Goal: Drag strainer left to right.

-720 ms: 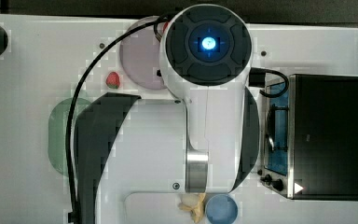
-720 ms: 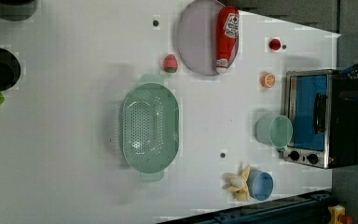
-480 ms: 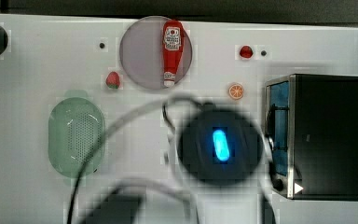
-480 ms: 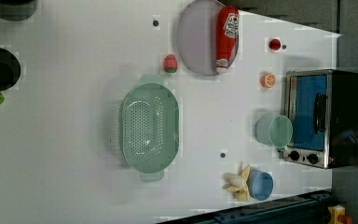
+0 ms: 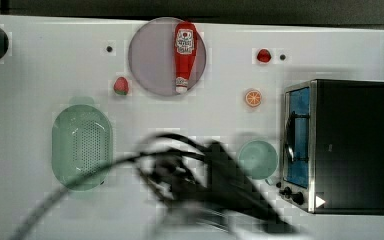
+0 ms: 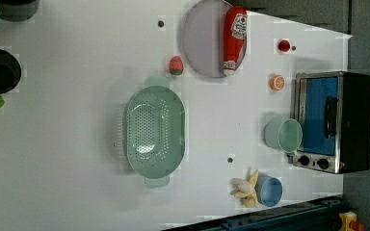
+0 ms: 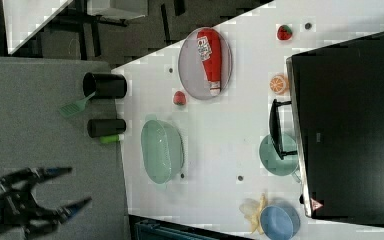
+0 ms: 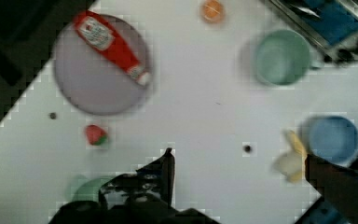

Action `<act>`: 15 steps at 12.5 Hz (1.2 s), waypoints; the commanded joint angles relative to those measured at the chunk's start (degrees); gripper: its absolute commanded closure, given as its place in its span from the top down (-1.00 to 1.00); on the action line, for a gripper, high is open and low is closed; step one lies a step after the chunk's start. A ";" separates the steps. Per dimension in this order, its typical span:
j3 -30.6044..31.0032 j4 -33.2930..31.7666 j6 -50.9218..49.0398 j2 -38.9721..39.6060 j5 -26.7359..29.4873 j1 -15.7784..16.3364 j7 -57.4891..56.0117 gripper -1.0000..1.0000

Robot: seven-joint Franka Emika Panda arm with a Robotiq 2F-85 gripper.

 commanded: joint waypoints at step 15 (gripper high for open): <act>30.52 -16.96 45.54 41.39 -0.74 4.43 70.25 1.00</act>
